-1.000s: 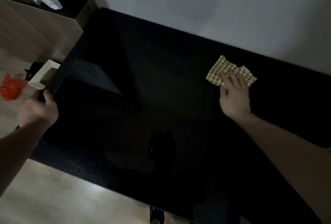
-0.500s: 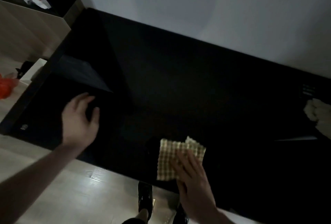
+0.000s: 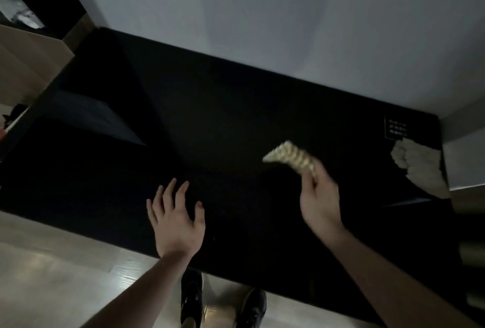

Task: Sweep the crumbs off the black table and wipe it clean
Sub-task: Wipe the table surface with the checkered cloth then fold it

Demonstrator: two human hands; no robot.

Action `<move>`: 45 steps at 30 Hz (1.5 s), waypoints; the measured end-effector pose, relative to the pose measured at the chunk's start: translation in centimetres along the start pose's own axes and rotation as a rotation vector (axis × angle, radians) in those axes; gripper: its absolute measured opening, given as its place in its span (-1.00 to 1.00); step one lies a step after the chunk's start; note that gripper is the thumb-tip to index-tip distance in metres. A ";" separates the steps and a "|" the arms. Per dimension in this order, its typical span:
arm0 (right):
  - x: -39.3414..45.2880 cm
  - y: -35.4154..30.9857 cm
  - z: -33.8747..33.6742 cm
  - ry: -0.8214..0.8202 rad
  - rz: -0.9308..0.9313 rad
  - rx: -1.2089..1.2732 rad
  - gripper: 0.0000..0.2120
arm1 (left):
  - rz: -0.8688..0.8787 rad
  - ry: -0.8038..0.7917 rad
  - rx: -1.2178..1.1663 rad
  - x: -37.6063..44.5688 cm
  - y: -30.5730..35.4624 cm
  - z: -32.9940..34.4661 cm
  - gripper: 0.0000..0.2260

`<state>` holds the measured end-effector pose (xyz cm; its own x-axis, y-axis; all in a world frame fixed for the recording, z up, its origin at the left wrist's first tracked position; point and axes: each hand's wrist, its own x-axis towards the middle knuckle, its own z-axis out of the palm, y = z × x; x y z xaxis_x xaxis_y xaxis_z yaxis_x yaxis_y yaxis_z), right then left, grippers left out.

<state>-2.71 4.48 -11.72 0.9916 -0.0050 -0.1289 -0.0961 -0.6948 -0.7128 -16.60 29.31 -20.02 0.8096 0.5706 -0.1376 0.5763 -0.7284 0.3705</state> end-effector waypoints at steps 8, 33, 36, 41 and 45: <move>18.4 1.6 0.9 -0.036 -0.153 -0.262 -0.55 | -0.043 0.066 0.069 0.2 0.4 1.1 -0.44; -8.9 12.0 3.6 -0.439 -0.617 -0.517 -0.45 | -0.062 0.088 0.066 0.2 1.2 0.9 -0.42; -3.4 10.1 3.9 -0.413 -0.486 -0.460 -0.49 | -0.063 0.088 0.070 0.2 1.2 0.9 -0.43; 10.3 5.6 3.7 -0.250 -0.204 -0.423 -0.52 | -0.049 0.097 0.075 0.3 1.0 1.1 -0.43; 19.9 4.7 3.2 -0.215 -0.121 -0.510 -0.50 | -0.049 0.107 0.075 0.3 0.8 1.3 -0.43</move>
<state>16.31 3.47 -19.83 0.9479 0.2062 -0.2427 0.1241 -0.9410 -0.3149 -15.70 28.41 -20.91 0.7659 0.6408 -0.0535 0.6251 -0.7224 0.2955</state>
